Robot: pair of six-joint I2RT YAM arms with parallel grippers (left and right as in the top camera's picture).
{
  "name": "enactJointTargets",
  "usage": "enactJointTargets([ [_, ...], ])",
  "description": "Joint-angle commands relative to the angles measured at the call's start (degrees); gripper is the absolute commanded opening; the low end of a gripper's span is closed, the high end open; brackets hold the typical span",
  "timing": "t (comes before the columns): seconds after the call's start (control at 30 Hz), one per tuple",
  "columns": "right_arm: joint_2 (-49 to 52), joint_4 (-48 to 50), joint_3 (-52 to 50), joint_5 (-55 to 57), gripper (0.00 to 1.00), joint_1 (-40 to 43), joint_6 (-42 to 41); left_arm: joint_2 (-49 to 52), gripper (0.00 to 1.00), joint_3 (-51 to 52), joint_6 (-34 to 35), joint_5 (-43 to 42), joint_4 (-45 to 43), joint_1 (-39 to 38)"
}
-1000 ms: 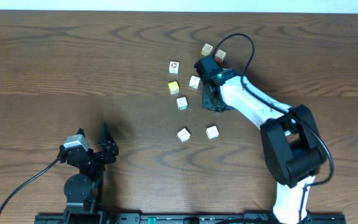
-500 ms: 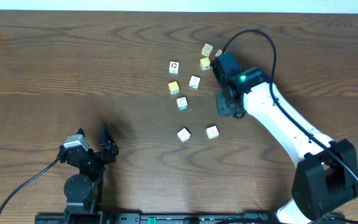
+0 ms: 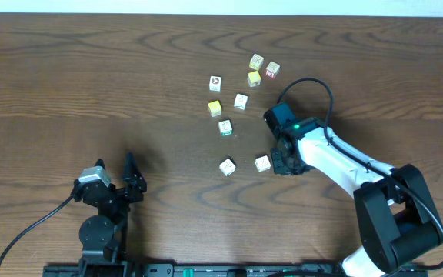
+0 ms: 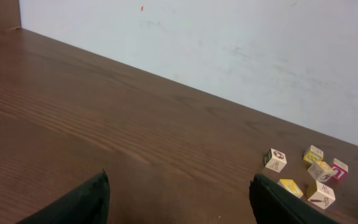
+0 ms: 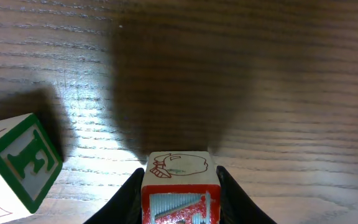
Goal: Lift 5 blocks
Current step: 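Carry the A block down toward the M block, then lower the A block beside the M block and open the right gripper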
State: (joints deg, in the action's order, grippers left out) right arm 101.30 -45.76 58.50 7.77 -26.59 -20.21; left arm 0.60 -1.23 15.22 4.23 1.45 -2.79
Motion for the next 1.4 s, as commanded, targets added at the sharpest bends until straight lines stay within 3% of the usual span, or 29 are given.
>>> enactJointTargets([
  [0.0, 0.61, 0.37, -1.46, -4.55, 0.20, -0.17, -0.31, -0.31, 0.72, 0.98, 0.09, 0.76, 2.36, 0.09],
  [0.8, 0.59, 2.34, -1.46, -6.67, 0.21, -5.88, -0.13, -0.31, 0.72, 0.98, 0.09, 0.76, 2.36, 0.09],
  [1.07, 0.59, 2.73, -1.46, -2.82, 0.24, -5.33, -9.44, -0.31, 0.73, 0.98, 0.09, 0.76, 2.36, 0.09],
  [1.37, 0.59, 4.92, -1.46, -4.00, 0.24, -5.35, -10.21, -0.31, 0.73, 0.98, 0.09, 0.76, 2.36, 0.09],
])
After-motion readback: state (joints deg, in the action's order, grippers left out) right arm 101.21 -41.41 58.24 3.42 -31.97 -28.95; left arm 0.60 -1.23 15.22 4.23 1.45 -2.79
